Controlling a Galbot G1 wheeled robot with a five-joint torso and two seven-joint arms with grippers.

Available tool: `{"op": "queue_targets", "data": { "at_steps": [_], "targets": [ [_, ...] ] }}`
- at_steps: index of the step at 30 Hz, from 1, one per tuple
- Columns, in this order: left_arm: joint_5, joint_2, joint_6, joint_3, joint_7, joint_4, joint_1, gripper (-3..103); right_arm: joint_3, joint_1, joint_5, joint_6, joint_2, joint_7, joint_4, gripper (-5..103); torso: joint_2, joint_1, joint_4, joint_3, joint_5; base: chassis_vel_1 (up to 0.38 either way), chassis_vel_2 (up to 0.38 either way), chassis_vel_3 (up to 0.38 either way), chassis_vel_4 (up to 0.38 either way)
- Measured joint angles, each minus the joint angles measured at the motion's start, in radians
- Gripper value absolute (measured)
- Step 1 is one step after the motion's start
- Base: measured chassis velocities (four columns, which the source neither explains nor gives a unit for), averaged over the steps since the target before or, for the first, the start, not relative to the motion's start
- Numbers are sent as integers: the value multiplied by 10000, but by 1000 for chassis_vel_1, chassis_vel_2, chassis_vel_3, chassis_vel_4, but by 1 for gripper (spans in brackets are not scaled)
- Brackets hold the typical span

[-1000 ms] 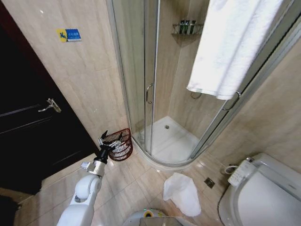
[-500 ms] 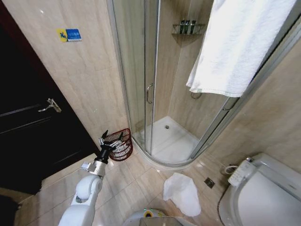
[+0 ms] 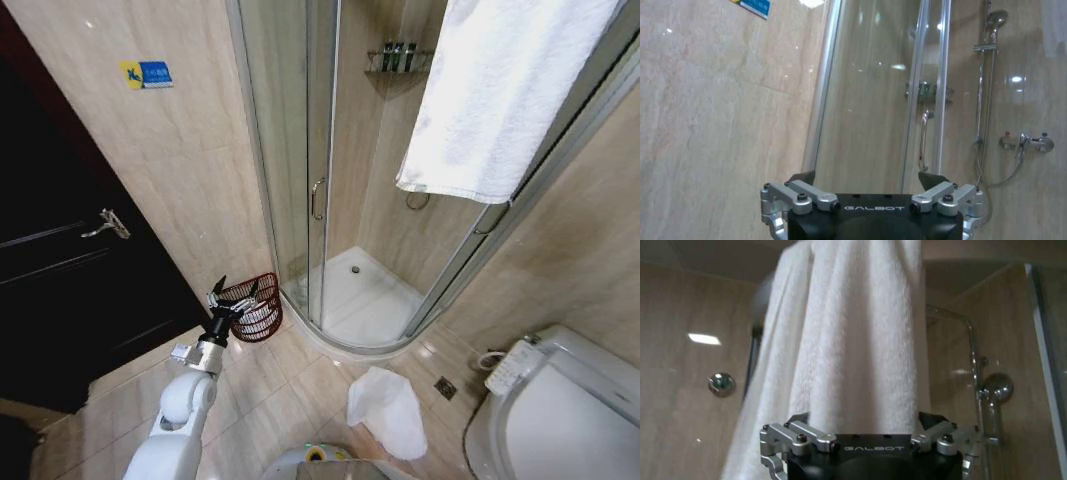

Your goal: Discard the used towel into the hamper.

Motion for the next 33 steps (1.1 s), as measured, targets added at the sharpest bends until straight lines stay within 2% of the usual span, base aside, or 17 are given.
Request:
{"op": "queue_targets", "data": {
  "at_steps": [5,9,10,12,15,18,19,22,24,28,33],
  "targets": [
    [0,11,0,0,0,-18,0,100,-85,-20,-129,10,-68,-11,-123,99,0,0,0,0,-1,0,0,0,0],
    [0,3,-4,0,-1,-34,0,100,-114,-120,-142,149,-162,-52,-243,78,0,0,-1,0,-2,0,0,0,0],
    [0,3,-4,0,-1,-34,0,100,-114,-120,-142,149,-162,-52,-243,78,0,0,-1,0,-2,0,0,0,0],
    [0,0,-17,0,-3,-58,12,100,-107,-178,-142,217,-166,-136,-217,68,0,0,-1,0,0,0,0,0,0],
    [0,6,-21,-11,-3,-73,19,100,-99,-198,-141,265,-167,-193,-176,62,0,0,0,0,0,0,0,0,0],
    [53,-8,-81,-26,-8,-44,-10,100,-104,-164,-145,274,-100,-305,-39,46,0,0,-2,0,0,0,0,0,0],
    [53,-8,-81,-26,-8,-44,-10,100,-104,-164,-145,274,-100,-305,-39,46,0,0,-2,0,0,0,0,0,0],
    [91,-29,-105,6,-10,-45,27,100,-117,-151,-157,333,-69,-280,7,30,0,0,-1,-1,0,0,0,0,0],
    [98,-34,-109,15,-9,-54,37,100,-118,-151,-161,359,-69,-267,5,30,0,0,-1,0,0,0,0,0,0],
    [101,-7,-118,8,-10,-98,67,100,-135,-90,-168,374,-22,-195,105,8,0,0,0,0,-1,0,0,0,0],
    [98,34,-118,-10,-10,-136,65,100,-161,-17,-166,266,164,12,446,4,1,0,-1,-1,-3,0,0,0,0]
  ]
}}
